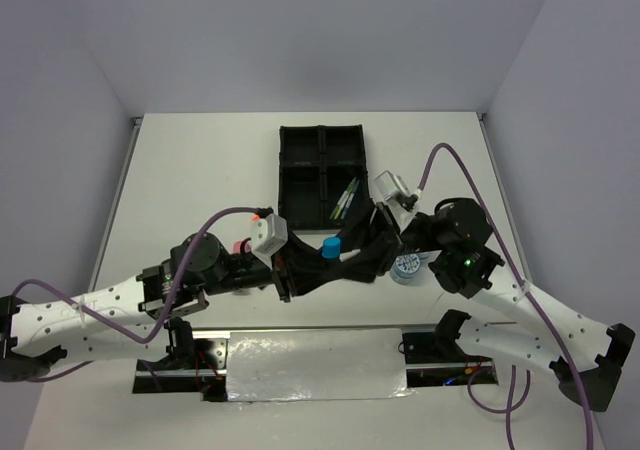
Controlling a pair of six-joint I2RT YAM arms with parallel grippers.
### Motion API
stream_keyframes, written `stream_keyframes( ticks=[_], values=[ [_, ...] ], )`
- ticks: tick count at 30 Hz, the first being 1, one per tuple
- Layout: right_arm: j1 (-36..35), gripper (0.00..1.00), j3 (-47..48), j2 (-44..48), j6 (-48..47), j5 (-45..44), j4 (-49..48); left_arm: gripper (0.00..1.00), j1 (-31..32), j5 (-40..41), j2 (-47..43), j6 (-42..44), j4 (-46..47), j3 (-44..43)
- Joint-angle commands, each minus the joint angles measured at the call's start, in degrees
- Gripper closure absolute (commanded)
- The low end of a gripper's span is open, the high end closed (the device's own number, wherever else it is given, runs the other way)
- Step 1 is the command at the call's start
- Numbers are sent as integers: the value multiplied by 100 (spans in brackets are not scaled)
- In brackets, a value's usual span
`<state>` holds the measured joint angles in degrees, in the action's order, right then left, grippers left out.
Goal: Sort the stationery into containers
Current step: Close the pen cap on the pen.
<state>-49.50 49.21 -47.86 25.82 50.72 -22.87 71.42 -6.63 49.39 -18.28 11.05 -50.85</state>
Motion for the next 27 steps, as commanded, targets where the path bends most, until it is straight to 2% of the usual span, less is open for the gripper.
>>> stream_keyframes(
  ticks=[1, 3, 4, 8, 12, 14, 18, 22, 27],
  values=[
    [-87, 40, -78, 74, -218, -360, 160, 100, -75, 556, -192, -35, 345, 57],
    [-87, 22, -105, 101, -297, -527, 327, 100, -84, 637, -350, -35, 345, 163],
    [-78, 1, -113, 145, -349, -615, 397, 100, -93, 637, -385, -26, 328, 172],
    [-16, 0, -105, 233, -420, -975, 670, 100, -102, 471, -474, 44, 248, 233],
    [-16, 0, 71, 382, -569, -2010, 1249, 100, -111, -30, -518, 132, 328, 400],
    [-16, 0, 211, 365, -614, -2171, 1434, 100, -111, -153, -509, 123, 389, 479],
    [-7, 0, 335, 347, -588, -1909, 1242, 100, -111, -364, -404, 150, 459, 550],
    [-8, 1, 414, 426, -430, -1214, 846, 100, -111, -374, -324, 158, 416, 576],
    [-8, 3, 563, 453, -517, -959, 969, 100, -111, -427, -324, 150, 477, 620]
  ],
)
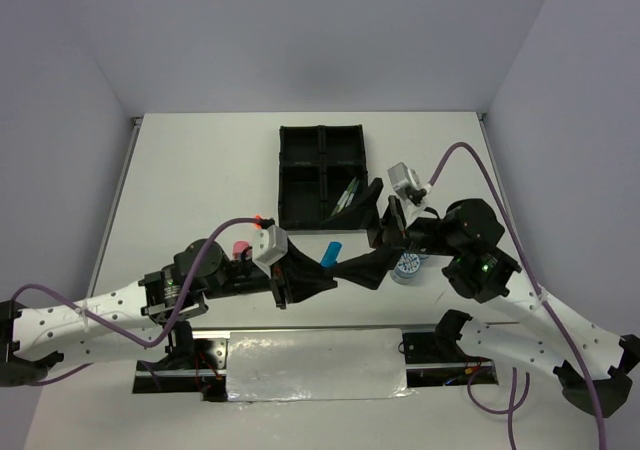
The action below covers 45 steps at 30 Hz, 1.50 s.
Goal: Sort the stationery into containers
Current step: Close the pen cap on the pen.
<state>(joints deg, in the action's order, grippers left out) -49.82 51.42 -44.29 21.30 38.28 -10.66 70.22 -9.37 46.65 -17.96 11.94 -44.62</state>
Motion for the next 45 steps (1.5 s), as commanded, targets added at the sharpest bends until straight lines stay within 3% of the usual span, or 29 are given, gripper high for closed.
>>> stream_keyframes(
  ticks=[1, 9, 13, 15, 18, 27, 28, 29, 34, 39, 45],
  values=[
    [25, 4, 343, 79, -73, 320, -235, 100, 10, -49, -51, 108, 388, -3],
    [17, 4, 61, 166, 32, 145, -384, 100, -34, 225, -165, 55, 414, -47],
    [25, 9, 166, 175, 41, 22, -341, 100, -43, 207, -113, 29, 431, -20],
    [34, 22, 211, 123, 23, 21, -297, 100, -43, 242, -104, 20, 449, 15],
    [17, 32, 158, 70, 50, 30, -358, 100, -43, 207, -104, 3, 484, 24],
    [25, 50, 0, 44, 146, 74, -613, 100, -52, 145, -60, 20, 431, -29],
    [25, 69, 0, 35, 138, 83, -613, 100, -52, 137, -60, 20, 431, -20],
    [25, 75, -9, 26, 155, 74, -604, 100, -52, 145, -60, 20, 431, -12],
    [25, 79, 0, 35, 120, 74, -490, 100, -52, 224, -95, 20, 423, -3],
    [16, 100, 35, 17, 50, -163, -96, 100, -61, 277, -156, 46, 335, -73],
    [-1, 100, 35, -62, 155, -522, 326, 100, -61, 488, -271, 90, 405, -91]
  ],
)
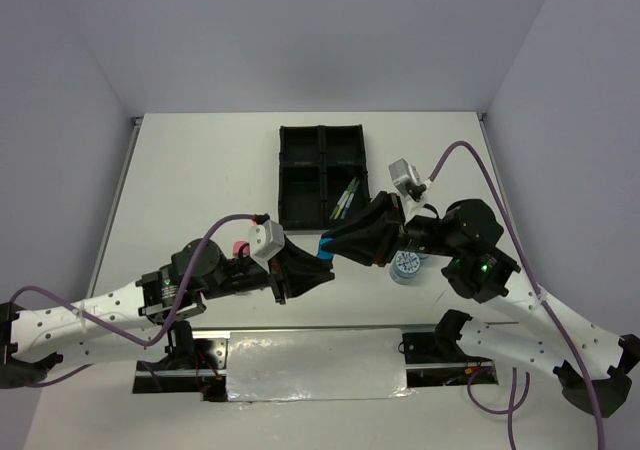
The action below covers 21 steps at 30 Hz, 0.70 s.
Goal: Sort the stationery into containers
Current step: Close the pen cap on the pen.
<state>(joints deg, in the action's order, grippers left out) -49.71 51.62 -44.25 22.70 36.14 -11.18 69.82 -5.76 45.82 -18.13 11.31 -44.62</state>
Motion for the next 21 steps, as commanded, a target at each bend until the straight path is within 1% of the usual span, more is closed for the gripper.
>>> stream_keyframes(
  ticks=[1, 8, 11, 14, 17, 18, 21],
  values=[
    [-21, 100, -11, -66, 102, -414, 432, 100, -21, 171, -188, 108, 529, -91],
    [-284, 100, -239, -14, 33, -1196, 898, 100, -21, 751, -232, 117, 854, -38],
    [-328, 100, -432, -5, -72, -1145, 785, 100, -30, 796, -302, 117, 1126, 50],
    [-337, 100, -749, -49, -230, -777, 312, 100, -83, 629, -328, 108, 1329, 94],
    [-328, 100, -1153, -136, -301, -197, -216, 100, -267, 112, -328, 82, 1452, 68],
    [-302, 100, -1284, -180, -318, -82, -296, 100, -311, -221, -320, 73, 1479, 50],
    [-223, 100, -1487, -312, -345, 480, -665, 100, -477, -679, -302, -6, 1619, -2]
  ],
)
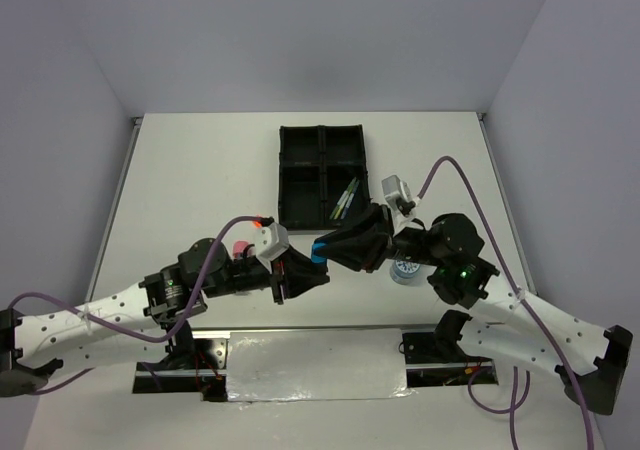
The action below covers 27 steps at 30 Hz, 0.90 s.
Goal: Sort the stationery into containers
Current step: Close the pen cap on the pen.
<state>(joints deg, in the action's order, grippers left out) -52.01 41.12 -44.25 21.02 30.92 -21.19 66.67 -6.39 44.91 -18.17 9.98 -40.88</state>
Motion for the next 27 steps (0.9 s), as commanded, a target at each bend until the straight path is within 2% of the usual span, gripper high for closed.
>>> stream_keyframes(
  ticks=[1, 6, 9, 10, 12, 18, 20, 26, 27],
  values=[
    [41, 100, -482, -338, -185, 1108, 230, 100, -207, -922, -210, -80, 1779, -385],
    [567, 100, -702, -400, -20, 1941, -245, 100, -550, -1663, -237, -248, 1868, -490],
    [639, 100, -492, -462, -228, 2059, 122, 100, -691, -1795, -280, -196, 1675, -535],
    [648, 100, -422, -497, -308, 1998, 481, 100, -726, -1734, -307, -187, 1639, -535],
    [640, 100, -342, -523, -405, 1945, 607, 100, -752, -1603, -351, -178, 1621, -482],
    [639, 100, -895, -672, 60, 1997, -208, 100, -770, -1268, -500, -186, 2157, -192],
    [639, 100, -1167, -795, 244, 2137, -631, 100, -770, -1198, -448, -134, 2079, -288],
    [604, 100, -1642, -1287, 359, 1937, -676, 100, -814, -864, -325, 383, 1710, -700],
    [578, 100, -1747, -1340, 420, 1875, -928, 100, -831, -838, -281, 446, 1674, -780]
  ],
)
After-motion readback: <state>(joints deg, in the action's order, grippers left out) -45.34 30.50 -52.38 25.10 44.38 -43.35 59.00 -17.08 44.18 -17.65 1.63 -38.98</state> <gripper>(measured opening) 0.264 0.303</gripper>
